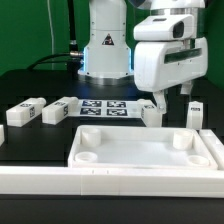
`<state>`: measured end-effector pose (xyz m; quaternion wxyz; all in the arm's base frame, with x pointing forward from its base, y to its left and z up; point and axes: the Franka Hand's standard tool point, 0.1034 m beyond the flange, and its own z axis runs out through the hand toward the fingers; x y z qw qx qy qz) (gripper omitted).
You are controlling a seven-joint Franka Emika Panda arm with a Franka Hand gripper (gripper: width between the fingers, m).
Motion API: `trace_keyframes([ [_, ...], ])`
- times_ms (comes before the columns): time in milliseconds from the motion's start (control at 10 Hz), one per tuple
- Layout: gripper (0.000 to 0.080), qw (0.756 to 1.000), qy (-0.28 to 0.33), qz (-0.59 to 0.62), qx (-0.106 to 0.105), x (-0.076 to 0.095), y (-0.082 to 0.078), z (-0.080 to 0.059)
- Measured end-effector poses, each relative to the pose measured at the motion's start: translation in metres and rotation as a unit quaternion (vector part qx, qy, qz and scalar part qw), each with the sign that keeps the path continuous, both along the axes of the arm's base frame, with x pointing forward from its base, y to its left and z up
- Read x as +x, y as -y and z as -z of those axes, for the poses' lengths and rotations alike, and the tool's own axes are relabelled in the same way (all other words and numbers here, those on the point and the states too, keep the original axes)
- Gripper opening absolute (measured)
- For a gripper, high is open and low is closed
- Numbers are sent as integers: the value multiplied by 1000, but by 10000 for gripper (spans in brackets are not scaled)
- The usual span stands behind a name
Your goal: Assemble desk
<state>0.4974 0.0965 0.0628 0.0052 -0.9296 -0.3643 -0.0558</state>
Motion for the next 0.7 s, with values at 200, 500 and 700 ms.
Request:
trace_keyframes([
  [200,649,992,-3,125,24,-1,-12,4],
  [500,649,973,-13,227,42,-2,-14,4],
  [700,649,946,-23,318,55,-4,-17,5],
])
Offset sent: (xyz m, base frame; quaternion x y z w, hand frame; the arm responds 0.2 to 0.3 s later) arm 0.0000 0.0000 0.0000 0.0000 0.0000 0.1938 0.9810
